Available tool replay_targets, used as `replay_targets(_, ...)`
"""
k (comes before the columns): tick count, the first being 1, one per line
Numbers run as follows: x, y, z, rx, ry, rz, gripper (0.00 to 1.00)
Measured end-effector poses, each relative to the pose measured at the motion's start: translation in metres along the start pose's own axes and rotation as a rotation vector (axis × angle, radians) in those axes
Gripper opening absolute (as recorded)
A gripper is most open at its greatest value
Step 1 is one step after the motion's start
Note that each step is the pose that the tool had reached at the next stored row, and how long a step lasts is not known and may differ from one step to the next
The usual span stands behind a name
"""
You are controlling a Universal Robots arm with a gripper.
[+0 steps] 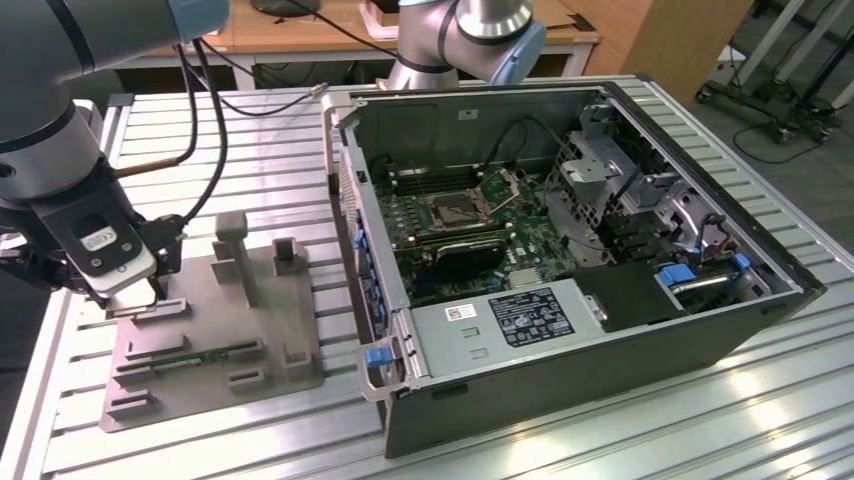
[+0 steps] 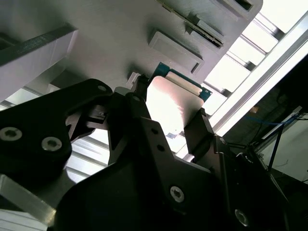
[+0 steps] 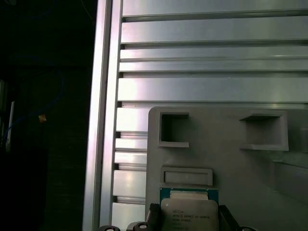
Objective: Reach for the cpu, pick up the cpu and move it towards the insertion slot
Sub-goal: 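Pick up the cpu and move it towards the insertion slot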
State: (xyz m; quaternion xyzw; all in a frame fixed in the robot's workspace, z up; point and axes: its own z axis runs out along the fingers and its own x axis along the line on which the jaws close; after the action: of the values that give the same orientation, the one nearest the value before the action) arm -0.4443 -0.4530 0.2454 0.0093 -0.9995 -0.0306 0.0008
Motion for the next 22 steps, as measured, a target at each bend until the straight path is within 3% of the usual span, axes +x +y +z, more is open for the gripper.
replay_targets(22, 0.0001, 0.0007, -0.0104, 0.0071, 0.0004, 0.0, 0.55)
